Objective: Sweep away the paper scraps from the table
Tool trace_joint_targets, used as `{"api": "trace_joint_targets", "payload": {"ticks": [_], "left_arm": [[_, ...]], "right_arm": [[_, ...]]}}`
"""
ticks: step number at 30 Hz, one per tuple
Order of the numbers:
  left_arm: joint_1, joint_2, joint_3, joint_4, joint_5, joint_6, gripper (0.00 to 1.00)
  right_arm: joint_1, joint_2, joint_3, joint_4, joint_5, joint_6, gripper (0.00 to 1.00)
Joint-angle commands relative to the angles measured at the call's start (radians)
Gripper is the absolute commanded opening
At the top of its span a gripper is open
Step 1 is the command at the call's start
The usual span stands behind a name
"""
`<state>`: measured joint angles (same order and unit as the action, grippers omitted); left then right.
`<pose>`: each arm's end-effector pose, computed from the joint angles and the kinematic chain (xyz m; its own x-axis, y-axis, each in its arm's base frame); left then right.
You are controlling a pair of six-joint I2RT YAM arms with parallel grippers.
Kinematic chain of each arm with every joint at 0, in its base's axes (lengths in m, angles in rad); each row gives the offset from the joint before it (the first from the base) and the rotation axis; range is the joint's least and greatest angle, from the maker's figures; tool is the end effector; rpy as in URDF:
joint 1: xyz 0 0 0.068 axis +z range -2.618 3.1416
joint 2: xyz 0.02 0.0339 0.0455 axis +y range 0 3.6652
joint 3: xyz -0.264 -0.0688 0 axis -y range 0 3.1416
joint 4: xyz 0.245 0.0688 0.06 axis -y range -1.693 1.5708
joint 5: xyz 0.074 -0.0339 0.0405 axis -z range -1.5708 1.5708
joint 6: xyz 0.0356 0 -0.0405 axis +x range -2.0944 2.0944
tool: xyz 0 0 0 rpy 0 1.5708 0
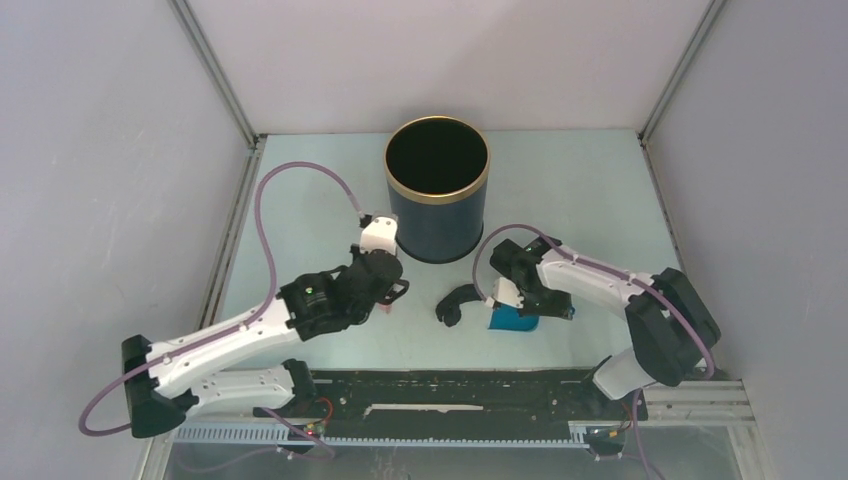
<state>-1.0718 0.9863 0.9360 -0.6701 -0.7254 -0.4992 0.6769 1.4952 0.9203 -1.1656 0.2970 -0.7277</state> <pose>0.1153 -0.1623 0.3149 -0.4775 0.1276 -0.8693 0.2162 0.9760 0.0245 0.1781 0.1297 0.1874 -0.1497 -0.9362 0.3180 -0.9871 0.1228 -0.1030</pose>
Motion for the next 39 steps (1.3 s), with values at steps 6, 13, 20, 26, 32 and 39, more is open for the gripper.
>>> {"api": "trace_joint_targets", "payload": {"ticks": [6,13,20,26,32,39], "left_arm": [[0.016,0.145,-0.055,0.379,0.265,-0.128,0.0],[0.016,0.265,-0.053,0.566,0.468,-0.279,0.0],[-0.01,0.205,-0.074,0.653,0.455,-0.389,0.0],[-0.011,-0.006,-0.177,0.611,0.239,-0.387,0.0],[-0.011,-0.179,-0.203,0.437,0.119,-0.341,0.0],[-0.011,-0.255,-0.235,0.277,0.128,-0.377,0.0]], "right_arm": [[0.065,0.067,-0.008,0.099,0.05,0.054,0.0],[0.106,0.068,-0.008,0.082,0.007,0.078,0.0],[0.147,0.022,-0.008,0.053,-0.036,0.109,0.0],[0.147,-0.018,-0.008,0.037,-0.067,0.129,0.0],[0.157,-0.059,-0.032,0.003,-0.051,0.145,0.0],[0.158,-0.113,-0.095,-0.044,-0.017,0.146,0.0]]}}
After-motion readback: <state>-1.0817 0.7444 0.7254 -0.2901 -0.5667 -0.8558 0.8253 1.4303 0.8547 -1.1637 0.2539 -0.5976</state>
